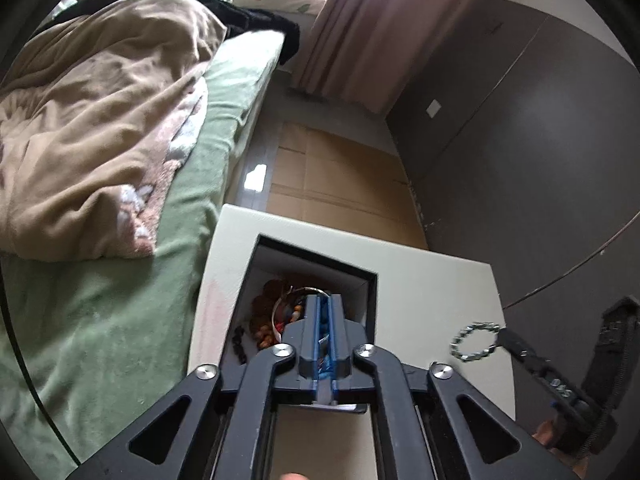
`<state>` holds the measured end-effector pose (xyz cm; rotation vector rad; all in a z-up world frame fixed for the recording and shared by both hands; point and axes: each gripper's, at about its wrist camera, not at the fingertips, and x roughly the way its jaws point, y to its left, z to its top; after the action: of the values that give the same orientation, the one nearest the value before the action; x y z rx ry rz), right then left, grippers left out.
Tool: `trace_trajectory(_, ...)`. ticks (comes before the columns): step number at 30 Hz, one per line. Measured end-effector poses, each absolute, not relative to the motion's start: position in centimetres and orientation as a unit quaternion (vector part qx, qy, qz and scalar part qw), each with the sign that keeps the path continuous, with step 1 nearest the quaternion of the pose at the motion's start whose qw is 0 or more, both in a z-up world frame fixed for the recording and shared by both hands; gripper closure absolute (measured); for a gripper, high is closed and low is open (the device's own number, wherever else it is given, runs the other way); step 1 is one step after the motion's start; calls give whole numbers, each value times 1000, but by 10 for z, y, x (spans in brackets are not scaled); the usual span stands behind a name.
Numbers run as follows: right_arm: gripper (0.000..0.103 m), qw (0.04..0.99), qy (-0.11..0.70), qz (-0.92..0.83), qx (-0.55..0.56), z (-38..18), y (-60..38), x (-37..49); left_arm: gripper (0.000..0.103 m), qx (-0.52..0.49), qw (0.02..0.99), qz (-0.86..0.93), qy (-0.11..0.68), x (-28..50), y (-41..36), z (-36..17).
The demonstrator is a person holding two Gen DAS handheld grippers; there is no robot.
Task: Organize jewelry
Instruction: 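Drop the hoop into the box with the left gripper while the right drops the grey bracelet there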
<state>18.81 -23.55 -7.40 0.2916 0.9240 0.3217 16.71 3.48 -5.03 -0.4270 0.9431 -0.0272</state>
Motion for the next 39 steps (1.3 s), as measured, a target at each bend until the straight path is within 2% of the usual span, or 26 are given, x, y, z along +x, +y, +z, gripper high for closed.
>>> trace_trajectory(1,92,874,438,158,141,-71,-233,185,67,-206,868,-10,451,165,38,-50)
trace_trajectory(2,92,875,433,163,144,-67,-231,182,52,-207,869,-9,450,163,39,-50)
trace_trajectory(3,92,876,429,166,146,-65,-229,180,29,-208,871,-7,445,160,42,-48)
trace_trajectory(4,92,877,425,171,148,-62,-227,178,23,-210,875,-4,436,157,44,-45)
trace_trajectory(16,92,870,387,253,171,-35,-180,161,23,-210,883,14,419,141,71,-36)
trace_trajectory(35,90,840,390,338,169,-49,-90,167,23,-248,882,30,399,140,108,-32)
trace_trajectory(37,67,826,414,341,172,-57,-88,174,23,-247,882,31,399,141,108,-32)
trace_trajectory(38,46,823,422,337,178,-61,-89,176,23,-247,882,31,400,141,109,-32)
trace_trajectory(39,40,825,419,329,189,-64,-95,177,23,-247,882,31,400,141,109,-32)
